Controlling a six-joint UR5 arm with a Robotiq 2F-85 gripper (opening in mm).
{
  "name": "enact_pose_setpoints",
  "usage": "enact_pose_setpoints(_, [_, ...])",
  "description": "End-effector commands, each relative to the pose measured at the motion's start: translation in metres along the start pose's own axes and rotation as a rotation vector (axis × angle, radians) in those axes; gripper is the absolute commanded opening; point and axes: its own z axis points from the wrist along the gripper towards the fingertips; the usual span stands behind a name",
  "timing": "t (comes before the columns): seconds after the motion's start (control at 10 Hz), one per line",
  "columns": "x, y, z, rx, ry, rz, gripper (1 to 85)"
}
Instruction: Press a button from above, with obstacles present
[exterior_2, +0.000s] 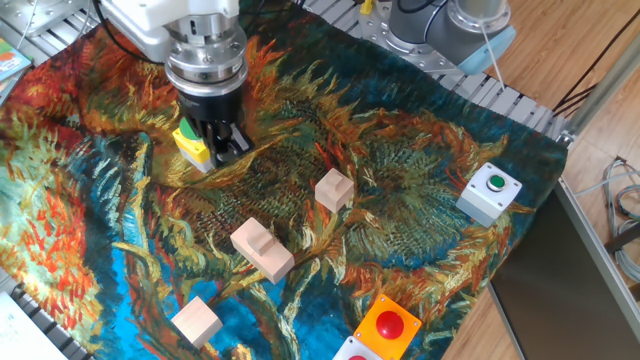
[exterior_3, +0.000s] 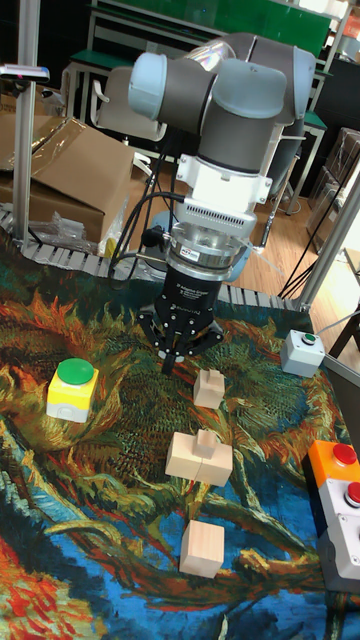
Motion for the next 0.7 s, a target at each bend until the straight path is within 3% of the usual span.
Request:
enact_pose_setpoints(0.0, [-0.007,-0.005,-0.004,0.002,-0.044,0.048,1.3])
enact_pose_setpoints(0.1, [-0.007,-0.01,-0.006,0.018,-0.045,0.044,1.3])
enact_pose_setpoints(0.3, [0.003,0.001,-0.007,-0.024,-0.01,0.036,1.3])
enact_pose_setpoints(0.4, [-0.005,-0.012,-0.007,0.025,-0.04,-0.009,1.3])
enact_pose_setpoints(0.5, [-0.012,-0.015,-0.008,0.037,-0.067,-0.038,1.3])
enact_pose_setpoints(0.6, [-0.013,-0.004,-0.008,-0.005,-0.074,-0.018,1.3])
